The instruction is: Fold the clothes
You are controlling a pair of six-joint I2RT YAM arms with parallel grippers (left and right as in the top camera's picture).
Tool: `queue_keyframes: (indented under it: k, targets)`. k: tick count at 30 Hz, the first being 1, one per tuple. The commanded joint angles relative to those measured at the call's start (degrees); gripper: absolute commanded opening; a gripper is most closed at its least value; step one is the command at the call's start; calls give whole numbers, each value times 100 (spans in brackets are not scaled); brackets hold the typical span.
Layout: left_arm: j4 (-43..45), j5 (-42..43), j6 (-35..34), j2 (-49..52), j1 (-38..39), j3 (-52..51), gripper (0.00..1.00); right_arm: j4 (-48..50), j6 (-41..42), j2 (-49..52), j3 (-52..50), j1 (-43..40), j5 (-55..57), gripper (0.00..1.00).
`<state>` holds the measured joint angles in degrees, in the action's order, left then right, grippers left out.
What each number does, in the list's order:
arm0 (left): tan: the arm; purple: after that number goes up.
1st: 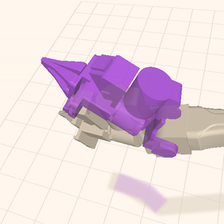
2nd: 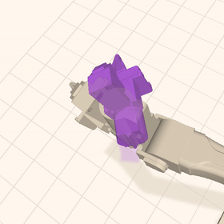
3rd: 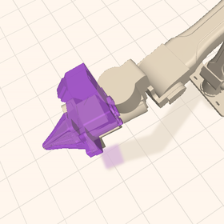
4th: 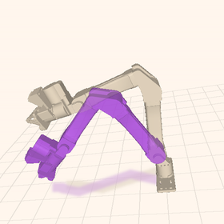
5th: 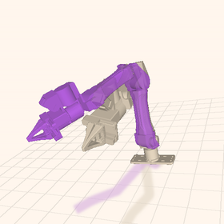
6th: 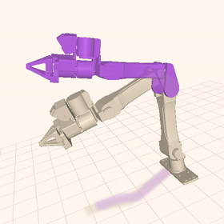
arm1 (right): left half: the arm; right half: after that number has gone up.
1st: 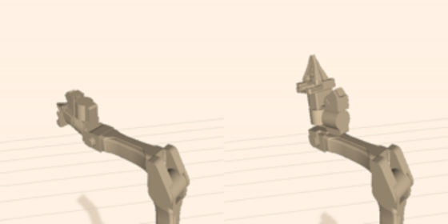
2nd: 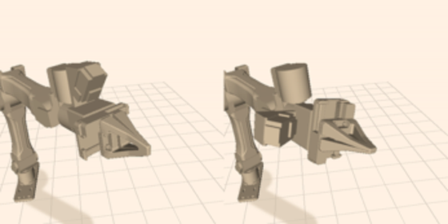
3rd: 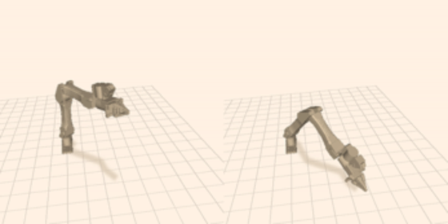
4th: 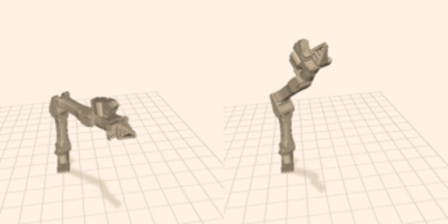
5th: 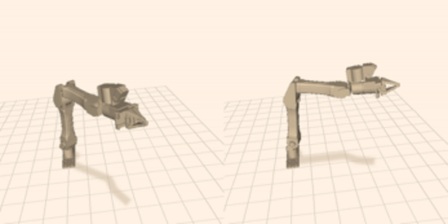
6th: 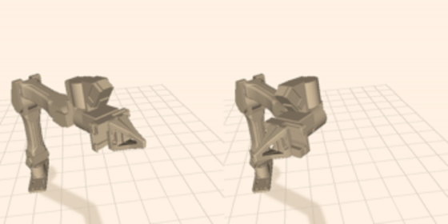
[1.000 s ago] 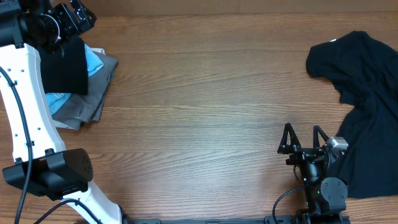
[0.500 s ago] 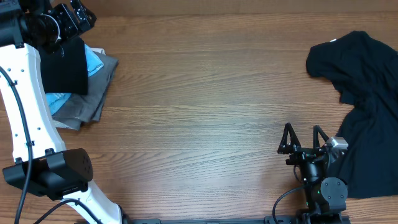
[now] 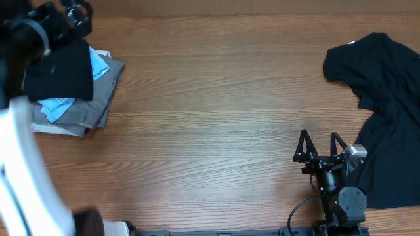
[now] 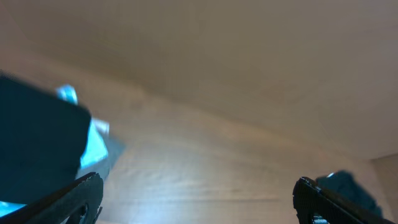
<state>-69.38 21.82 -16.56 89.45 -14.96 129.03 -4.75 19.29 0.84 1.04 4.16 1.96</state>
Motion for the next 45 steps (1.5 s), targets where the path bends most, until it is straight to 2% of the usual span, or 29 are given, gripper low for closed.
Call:
queue_keyframes:
  k: [1,8,13,21,26,31,37,45]
  targets:
    - [-7,2,-17,-964,55,87,100,15,26,-68,-59,28,76,100]
    - [-7,4,-17,-2522,166,87,100,17,26,-68,-59,28,76,100]
    - [-28,2,-9,-3331,584,85,100,17,24,-68,-59,28,76,100]
    - [-1152,-146,133,-4057,1143,37,100,17,26,-68,-59,28,76,100]
    - [-1781,-149,131,-4496,1167,-601,100,17,26,-68,-59,28,76,100]
    - [-1687,-149,109,-5010,1163,-1963,100,17,26,-68,-59,28,76,100]
    - [-778,-151,111,-5777,1163,-4057,100,15,26,-68,-59,28,76,100]
    - [2100,-146,109,-6793,1163,-7193,100,15,26,-66,-59,28,76,100]
